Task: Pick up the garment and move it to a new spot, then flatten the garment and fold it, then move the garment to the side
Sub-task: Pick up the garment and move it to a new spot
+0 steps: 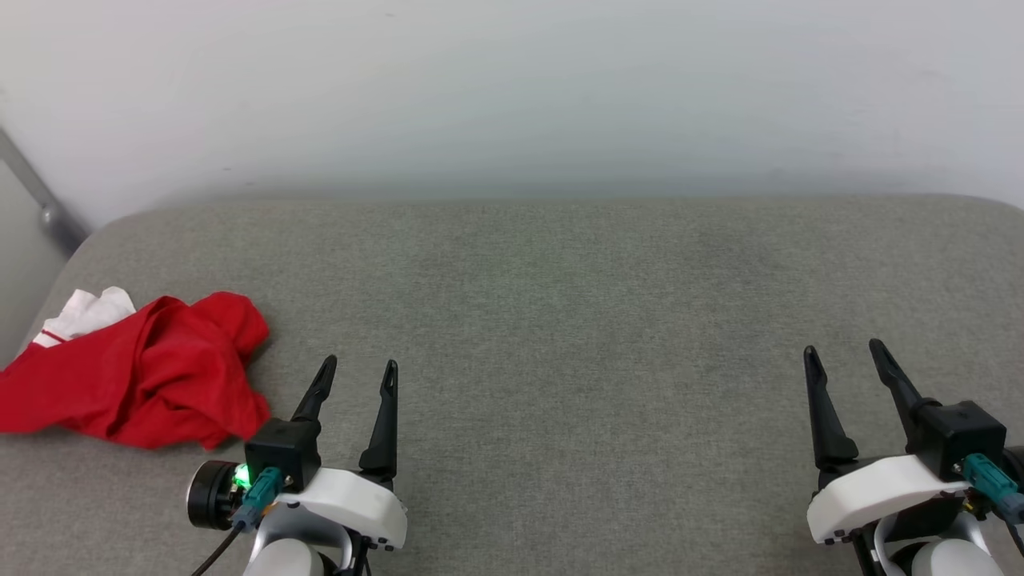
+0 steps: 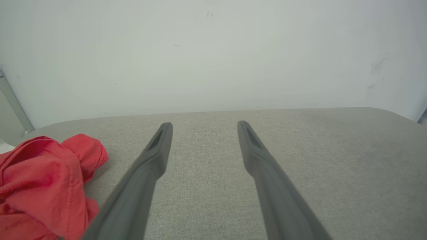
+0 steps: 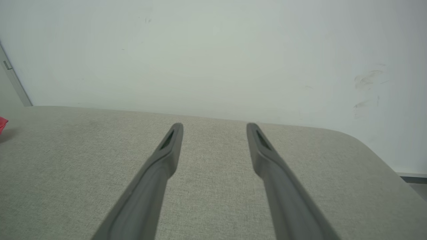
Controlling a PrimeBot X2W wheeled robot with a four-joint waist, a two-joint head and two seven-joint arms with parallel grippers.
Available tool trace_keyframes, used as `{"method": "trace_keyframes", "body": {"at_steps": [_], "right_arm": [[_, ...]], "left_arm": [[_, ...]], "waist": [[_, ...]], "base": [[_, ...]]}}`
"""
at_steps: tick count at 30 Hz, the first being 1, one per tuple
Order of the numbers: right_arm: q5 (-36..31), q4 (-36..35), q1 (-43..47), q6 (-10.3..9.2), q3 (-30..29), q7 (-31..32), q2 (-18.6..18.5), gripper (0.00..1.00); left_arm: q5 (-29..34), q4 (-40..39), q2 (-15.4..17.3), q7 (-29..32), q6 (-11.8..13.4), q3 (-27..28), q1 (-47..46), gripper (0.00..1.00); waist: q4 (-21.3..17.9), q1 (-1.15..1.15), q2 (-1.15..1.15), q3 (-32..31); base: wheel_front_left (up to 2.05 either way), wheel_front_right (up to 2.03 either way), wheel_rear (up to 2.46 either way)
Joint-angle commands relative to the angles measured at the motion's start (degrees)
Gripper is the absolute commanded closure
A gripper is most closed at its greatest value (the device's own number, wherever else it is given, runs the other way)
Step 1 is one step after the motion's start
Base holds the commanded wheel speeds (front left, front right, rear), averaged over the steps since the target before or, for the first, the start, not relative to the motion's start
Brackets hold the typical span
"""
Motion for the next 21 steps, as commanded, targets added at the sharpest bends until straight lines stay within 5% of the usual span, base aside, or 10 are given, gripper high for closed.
{"method": "trace_keyframes", "body": {"at_steps": [1,8,21], "right_arm": [[-0.02,0.07,0.29,-0.02,-0.05,-0.26,0.17,0.00],[-0.34,-0.41,-0.07,-0.02,1.20,-0.27,0.17,0.00],[0.12,-1.47,-2.04,-0.02,4.73,0.27,0.14,0.00]], "left_arm": [[-0.10,0.24,-0.05,-0.15,-0.17,0.05,-0.46,0.00],[-1.08,0.82,-0.17,-0.15,-0.19,1.01,-1.47,0.00],[-2.09,-0.21,-0.32,-0.15,0.57,3.67,-2.12,0.00]], "waist": [[0.30,0.00,0.00,0.05],[4.49,0.00,0.00,0.38],[18.03,0.00,0.00,1.72]], "base": [[0.00,0.00,0.00],[0.00,0.00,0.00],[0.00,0.00,0.00]]}}
